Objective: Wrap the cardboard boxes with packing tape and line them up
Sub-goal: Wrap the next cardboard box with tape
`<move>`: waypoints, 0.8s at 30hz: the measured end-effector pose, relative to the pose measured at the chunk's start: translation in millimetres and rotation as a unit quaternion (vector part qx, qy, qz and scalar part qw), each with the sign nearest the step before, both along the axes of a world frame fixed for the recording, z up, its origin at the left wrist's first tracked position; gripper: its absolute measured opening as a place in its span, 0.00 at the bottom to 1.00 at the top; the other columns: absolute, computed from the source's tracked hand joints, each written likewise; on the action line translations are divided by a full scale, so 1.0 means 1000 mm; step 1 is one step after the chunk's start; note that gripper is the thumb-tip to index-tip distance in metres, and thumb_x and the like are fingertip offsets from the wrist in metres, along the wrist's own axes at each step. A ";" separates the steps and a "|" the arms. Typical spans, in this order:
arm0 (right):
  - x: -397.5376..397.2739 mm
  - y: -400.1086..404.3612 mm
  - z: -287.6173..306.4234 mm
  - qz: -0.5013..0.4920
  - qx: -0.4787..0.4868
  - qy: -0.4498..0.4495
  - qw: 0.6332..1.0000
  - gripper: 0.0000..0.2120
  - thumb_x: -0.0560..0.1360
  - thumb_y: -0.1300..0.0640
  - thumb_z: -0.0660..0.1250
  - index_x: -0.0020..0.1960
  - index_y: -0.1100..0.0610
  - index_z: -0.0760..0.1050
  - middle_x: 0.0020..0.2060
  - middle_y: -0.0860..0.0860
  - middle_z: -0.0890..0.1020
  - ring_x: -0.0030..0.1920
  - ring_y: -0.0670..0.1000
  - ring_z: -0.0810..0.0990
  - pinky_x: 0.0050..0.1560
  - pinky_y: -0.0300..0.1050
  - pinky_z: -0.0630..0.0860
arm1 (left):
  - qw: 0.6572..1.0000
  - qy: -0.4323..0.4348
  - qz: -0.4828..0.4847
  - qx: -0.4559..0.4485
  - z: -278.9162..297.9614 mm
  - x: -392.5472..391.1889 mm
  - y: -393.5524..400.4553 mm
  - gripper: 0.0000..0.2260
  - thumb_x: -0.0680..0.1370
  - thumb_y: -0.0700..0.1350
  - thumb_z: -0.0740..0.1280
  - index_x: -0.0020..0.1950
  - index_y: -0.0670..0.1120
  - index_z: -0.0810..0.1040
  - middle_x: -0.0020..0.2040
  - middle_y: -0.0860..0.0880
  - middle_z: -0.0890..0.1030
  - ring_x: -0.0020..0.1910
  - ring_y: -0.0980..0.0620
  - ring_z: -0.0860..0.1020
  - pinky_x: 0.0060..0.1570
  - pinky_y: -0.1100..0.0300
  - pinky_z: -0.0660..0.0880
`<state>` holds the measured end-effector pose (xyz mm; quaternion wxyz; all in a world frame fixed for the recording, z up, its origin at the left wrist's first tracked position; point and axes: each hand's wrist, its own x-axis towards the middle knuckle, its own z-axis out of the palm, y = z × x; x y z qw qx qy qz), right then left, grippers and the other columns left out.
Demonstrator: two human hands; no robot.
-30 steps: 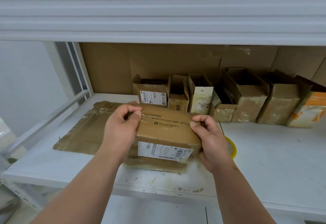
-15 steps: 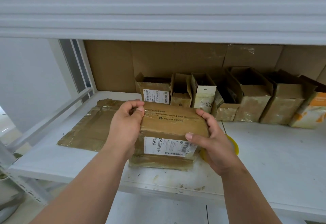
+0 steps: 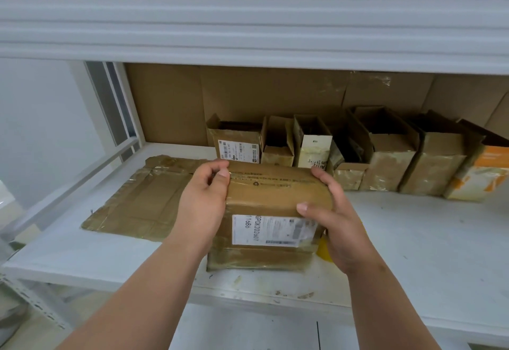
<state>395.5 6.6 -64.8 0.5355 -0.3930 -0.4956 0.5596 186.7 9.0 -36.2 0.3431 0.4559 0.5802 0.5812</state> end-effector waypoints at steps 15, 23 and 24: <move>0.029 0.000 -0.029 -0.207 -0.058 -0.138 0.967 0.15 0.81 0.52 0.61 0.67 0.44 0.73 0.65 0.47 0.76 0.59 0.47 0.76 0.58 0.42 0.72 | 0.998 0.016 -0.042 -0.033 0.009 0.006 -0.013 0.13 0.83 0.50 0.59 0.64 0.61 0.77 0.61 0.57 0.78 0.55 0.55 0.78 0.56 0.57 0.74; 0.036 0.008 -0.068 -0.123 -0.041 -0.687 0.715 0.19 0.76 0.52 0.59 0.67 0.44 0.73 0.61 0.45 0.78 0.72 0.49 0.64 0.76 0.59 0.44 | 0.974 0.221 0.000 0.036 0.013 0.005 -0.012 0.15 0.82 0.43 0.63 0.67 0.56 0.77 0.66 0.61 0.68 0.65 0.58 0.68 0.64 0.61 0.66; 0.038 0.009 -0.066 -0.144 -0.041 -0.673 0.725 0.19 0.77 0.52 0.59 0.66 0.44 0.73 0.61 0.45 0.79 0.72 0.49 0.65 0.77 0.58 0.44 | 0.964 0.260 0.008 0.048 0.012 0.006 -0.012 0.14 0.82 0.42 0.64 0.64 0.55 0.79 0.64 0.60 0.71 0.65 0.57 0.69 0.65 0.60 0.67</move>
